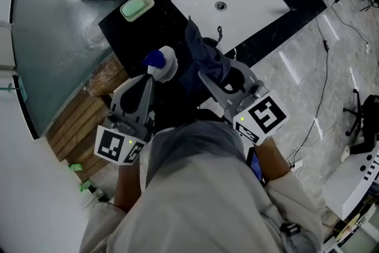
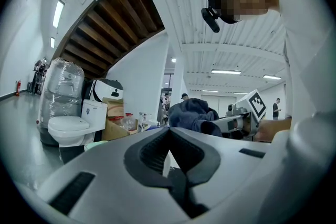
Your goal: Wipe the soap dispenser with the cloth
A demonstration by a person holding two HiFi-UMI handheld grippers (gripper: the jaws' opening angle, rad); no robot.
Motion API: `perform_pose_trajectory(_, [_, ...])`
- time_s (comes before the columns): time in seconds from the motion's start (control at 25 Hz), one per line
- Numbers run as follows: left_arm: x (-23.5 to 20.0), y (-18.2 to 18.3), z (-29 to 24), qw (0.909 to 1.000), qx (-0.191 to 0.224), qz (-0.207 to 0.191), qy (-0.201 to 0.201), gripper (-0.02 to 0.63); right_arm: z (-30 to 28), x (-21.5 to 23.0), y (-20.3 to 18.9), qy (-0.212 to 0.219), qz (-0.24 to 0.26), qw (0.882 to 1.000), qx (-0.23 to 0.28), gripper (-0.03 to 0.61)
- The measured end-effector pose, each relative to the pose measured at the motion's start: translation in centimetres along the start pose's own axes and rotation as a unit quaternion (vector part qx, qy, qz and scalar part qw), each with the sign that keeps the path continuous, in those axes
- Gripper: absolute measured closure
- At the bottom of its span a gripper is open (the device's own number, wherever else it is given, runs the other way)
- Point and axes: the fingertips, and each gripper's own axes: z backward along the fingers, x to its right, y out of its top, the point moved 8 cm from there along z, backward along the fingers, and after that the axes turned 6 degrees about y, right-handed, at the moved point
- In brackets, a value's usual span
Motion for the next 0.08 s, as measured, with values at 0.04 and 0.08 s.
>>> perform_pose_trajectory(0.04, [0.12, 0.12, 0.01, 1.0000, 0.001, -0.001, 0.001, 0.607, 0.11, -0.01, 0.07, 0.001, 0.001, 1.000, 0.001, 0.489])
perform_pose_trajectory(0.08, [0.24, 0.23, 0.02, 1.0000, 0.001, -0.002, 0.001, 0.607, 0.23, -0.01, 0.14, 0.001, 0.002, 1.000, 0.001, 0.489])
